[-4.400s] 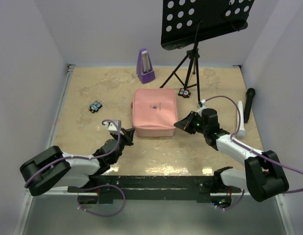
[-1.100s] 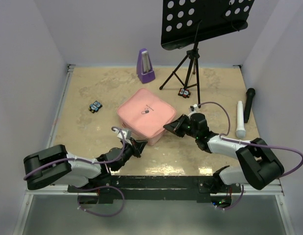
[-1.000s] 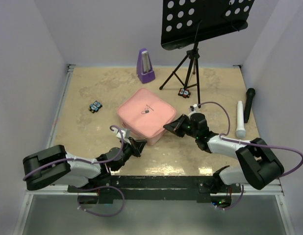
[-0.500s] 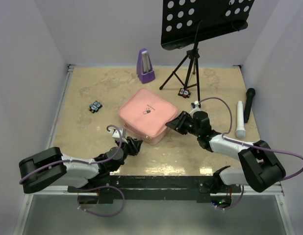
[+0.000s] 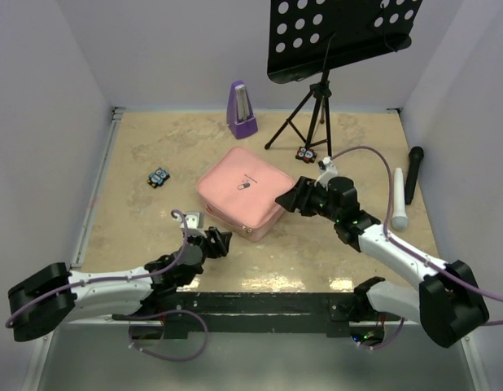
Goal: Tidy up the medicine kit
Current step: Reset both arms
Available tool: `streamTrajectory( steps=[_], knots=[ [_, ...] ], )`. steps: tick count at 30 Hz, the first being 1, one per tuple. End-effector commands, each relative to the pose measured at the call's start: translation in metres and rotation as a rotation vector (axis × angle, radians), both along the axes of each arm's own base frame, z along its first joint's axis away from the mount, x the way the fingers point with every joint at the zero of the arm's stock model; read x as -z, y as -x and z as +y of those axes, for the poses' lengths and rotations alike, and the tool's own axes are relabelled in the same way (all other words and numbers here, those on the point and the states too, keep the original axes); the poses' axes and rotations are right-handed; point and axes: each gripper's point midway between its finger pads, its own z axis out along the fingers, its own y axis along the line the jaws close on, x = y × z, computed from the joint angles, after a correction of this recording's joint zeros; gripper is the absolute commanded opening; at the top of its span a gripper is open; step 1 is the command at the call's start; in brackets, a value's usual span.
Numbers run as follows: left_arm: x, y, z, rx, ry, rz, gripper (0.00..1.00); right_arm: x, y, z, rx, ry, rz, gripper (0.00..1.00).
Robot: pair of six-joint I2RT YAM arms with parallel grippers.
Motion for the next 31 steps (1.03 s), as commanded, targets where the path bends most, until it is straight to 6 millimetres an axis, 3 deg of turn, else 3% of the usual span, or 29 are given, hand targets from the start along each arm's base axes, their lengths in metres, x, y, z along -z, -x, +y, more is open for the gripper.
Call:
streamTrajectory(
  steps=[1,4,6,8,10,17,25,31],
  knots=[
    [-0.033,-0.008,0.008,-0.049,-0.033,-0.031,0.66,-0.048,-0.004,-0.011,-0.003,0.073,-0.193,0.66],
    [-0.056,-0.010,0.015,-0.081,-0.059,-0.036,0.74,-0.064,-0.014,-0.033,0.115,0.165,-0.287,0.62],
    [-0.070,-0.013,0.017,-0.081,-0.077,-0.039,0.91,-0.072,-0.019,-0.051,0.242,0.244,-0.333,0.61],
    [-0.067,-0.014,0.021,-0.058,-0.120,0.027,0.96,-0.086,-0.018,-0.065,0.346,0.261,-0.371,0.61],
    [-0.068,-0.018,0.026,-0.060,-0.096,0.089,0.99,-0.101,-0.014,-0.074,0.442,0.245,-0.408,0.67],
    [-0.094,-0.030,0.049,-0.114,0.029,0.114,1.00,-0.113,-0.008,-0.068,0.533,0.295,-0.418,0.74],
    [-0.094,-0.042,0.054,-0.243,0.029,0.258,1.00,-0.143,-0.012,-0.059,0.533,0.275,-0.468,0.77],
    [-0.097,-0.041,0.054,-0.218,0.024,0.231,1.00,-0.148,-0.010,-0.052,0.488,0.294,-0.465,0.79]
  ],
)
